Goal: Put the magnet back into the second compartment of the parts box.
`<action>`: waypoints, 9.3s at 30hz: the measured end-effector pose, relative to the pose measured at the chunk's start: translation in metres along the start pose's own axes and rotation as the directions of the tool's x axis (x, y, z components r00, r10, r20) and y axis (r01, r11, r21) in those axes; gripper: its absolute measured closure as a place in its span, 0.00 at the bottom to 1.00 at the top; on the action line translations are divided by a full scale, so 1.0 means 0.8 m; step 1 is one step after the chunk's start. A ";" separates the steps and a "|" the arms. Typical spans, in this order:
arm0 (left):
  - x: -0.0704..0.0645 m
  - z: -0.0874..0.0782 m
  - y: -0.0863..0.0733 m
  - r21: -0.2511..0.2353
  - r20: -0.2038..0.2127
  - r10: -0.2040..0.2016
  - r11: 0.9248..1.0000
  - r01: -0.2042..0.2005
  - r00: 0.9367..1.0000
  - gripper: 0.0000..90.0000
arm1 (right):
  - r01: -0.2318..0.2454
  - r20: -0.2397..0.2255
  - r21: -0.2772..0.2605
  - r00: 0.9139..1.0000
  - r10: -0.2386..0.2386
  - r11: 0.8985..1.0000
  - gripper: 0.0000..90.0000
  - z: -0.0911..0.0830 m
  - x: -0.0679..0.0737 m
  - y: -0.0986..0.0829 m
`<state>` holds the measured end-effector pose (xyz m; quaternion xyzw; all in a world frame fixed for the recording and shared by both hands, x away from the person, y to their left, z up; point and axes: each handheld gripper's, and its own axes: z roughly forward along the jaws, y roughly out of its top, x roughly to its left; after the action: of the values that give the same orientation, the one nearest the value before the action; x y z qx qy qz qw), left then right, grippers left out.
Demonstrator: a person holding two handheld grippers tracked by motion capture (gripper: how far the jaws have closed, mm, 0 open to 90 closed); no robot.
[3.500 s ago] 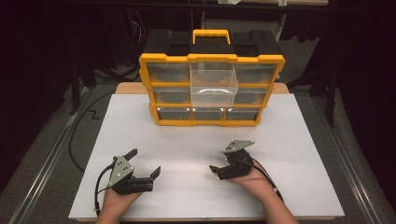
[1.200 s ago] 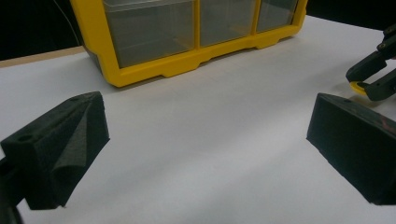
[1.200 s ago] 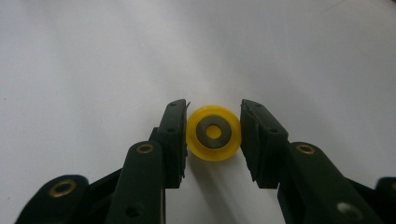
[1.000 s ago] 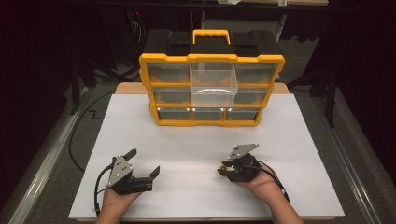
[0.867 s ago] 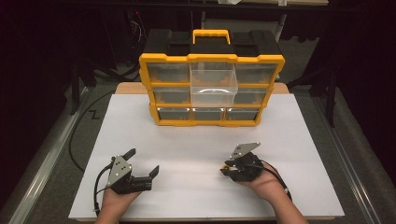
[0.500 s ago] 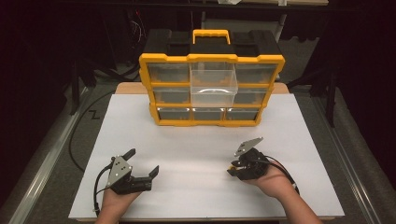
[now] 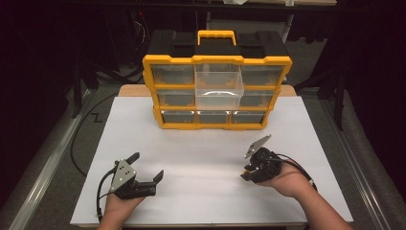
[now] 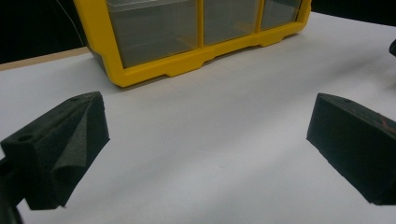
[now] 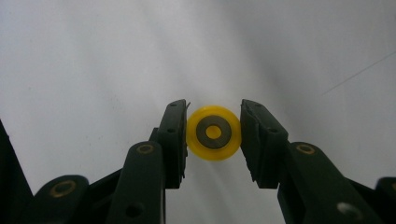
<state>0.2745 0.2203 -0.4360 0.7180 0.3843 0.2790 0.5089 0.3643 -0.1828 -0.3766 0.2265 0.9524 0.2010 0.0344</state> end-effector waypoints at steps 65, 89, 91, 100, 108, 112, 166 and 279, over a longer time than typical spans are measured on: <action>-0.005 -0.005 0.001 -0.030 0.028 0.021 0.999 -0.020 0.999 0.00 | 0.149 -0.090 0.159 0.987 -0.136 0.976 0.71 -0.147 -0.002 0.108; -0.005 -0.003 0.000 -0.018 0.040 0.028 0.999 -0.028 0.999 0.00 | 0.179 -0.067 0.169 0.983 -0.170 0.969 0.71 -0.209 -0.008 0.165; -0.004 -0.003 0.000 -0.019 0.041 0.029 0.999 -0.029 0.999 0.00 | 0.180 -0.066 0.168 0.983 -0.171 0.969 0.71 -0.214 -0.009 0.170; -0.004 -0.005 0.000 -0.020 0.042 0.023 1.000 -0.022 0.999 0.00 | 0.182 -0.058 0.170 0.983 -0.175 0.969 0.71 -0.229 -0.013 0.187; -0.005 -0.005 -0.001 -0.014 0.046 0.029 0.999 -0.028 0.999 0.00 | 0.181 -0.044 0.172 0.983 -0.176 0.968 0.71 -0.244 -0.013 0.203; -0.005 -0.006 0.000 -0.022 0.045 0.027 0.999 -0.026 0.999 0.00 | 0.193 -0.033 0.177 0.981 -0.190 0.965 0.71 -0.251 -0.011 0.214; -0.003 -0.008 0.000 -0.020 0.066 0.029 0.999 -0.027 0.997 0.00 | 0.184 0.048 0.172 0.980 -0.195 0.968 0.71 -0.246 -0.052 0.322; 0.000 -0.005 -0.001 -0.010 0.059 0.026 1.000 -0.026 0.998 0.00 | -0.027 0.174 0.212 0.985 -0.010 0.977 0.00 -0.181 -0.056 0.081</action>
<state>0.2709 0.2222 -0.4350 0.7284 0.3585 0.2662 0.5197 0.4088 -0.2032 -0.2191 0.2498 0.9608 0.0769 0.0923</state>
